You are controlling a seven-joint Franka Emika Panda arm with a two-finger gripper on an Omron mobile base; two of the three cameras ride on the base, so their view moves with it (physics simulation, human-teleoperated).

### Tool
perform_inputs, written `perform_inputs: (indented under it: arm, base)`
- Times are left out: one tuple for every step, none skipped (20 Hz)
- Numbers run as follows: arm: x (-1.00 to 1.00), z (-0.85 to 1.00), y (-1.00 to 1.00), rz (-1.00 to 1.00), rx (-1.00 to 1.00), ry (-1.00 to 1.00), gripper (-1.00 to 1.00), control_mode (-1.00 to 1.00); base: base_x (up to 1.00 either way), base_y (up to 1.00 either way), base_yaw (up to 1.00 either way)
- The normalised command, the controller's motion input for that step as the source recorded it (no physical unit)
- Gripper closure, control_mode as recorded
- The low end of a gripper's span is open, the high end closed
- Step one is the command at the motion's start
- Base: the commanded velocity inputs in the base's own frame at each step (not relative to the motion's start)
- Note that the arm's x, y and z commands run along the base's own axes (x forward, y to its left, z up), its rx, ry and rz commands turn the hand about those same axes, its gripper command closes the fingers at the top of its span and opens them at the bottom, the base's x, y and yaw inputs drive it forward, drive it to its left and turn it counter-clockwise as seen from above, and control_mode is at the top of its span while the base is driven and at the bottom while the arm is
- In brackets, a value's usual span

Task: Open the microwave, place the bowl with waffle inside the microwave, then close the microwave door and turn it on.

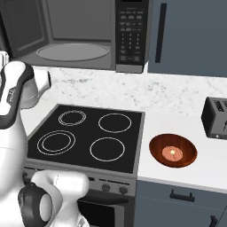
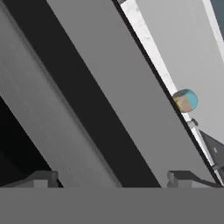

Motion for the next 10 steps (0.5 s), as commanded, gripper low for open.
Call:
perform_inputs:
  arm:
    - [-0.11, 0.1, 0.52, 0.0, 0.0, 0.0, -1.0, -1.0]
    - [-0.12, 0.11, 0.21, -0.04, 0.0, 0.0, -1.0, -1.0]
    - [-0.21, 0.17, 0.0, -0.09, 0.01, 0.0, -1.0, -1.0]
    - [-0.17, 0.09, -0.42, -0.17, 0.0, 0.0, -1.0, -1.0]
    - [-0.03, 0.0, -1.0, -0.28, 0.0, 0.08, -1.0, -1.0]
    - [-0.03, 0.0, -1.0, -0.3, 0.0, 0.05, -1.0, -1.0]
    - [0.0, 0.0, -1.0, -0.31, 0.0, 0.05, -1.0, -1.0]
    - [0.0, 0.0, -1.0, -0.33, 0.0, 0.05, -1.0, -1.0]
    - [0.0, 0.0, -1.0, -0.34, -0.03, 0.04, -1.0, -1.0]
    - [0.0, 0.0, -1.0, -0.35, -0.05, 0.03, -1.0, -1.0]
  base:
    - [0.0, 0.0, 0.0]
    - [0.0, 0.0, 0.0]
    - [0.0, 0.0, 0.0]
    - [0.0, 0.0, 0.0]
    - [0.0, 0.0, 0.0]
    - [0.0, 0.0, 0.0]
    - [0.0, 0.0, 0.0]
    - [0.0, 0.0, 0.0]
    - [0.0, 0.0, 0.0]
    - [0.0, 0.0, 0.0]
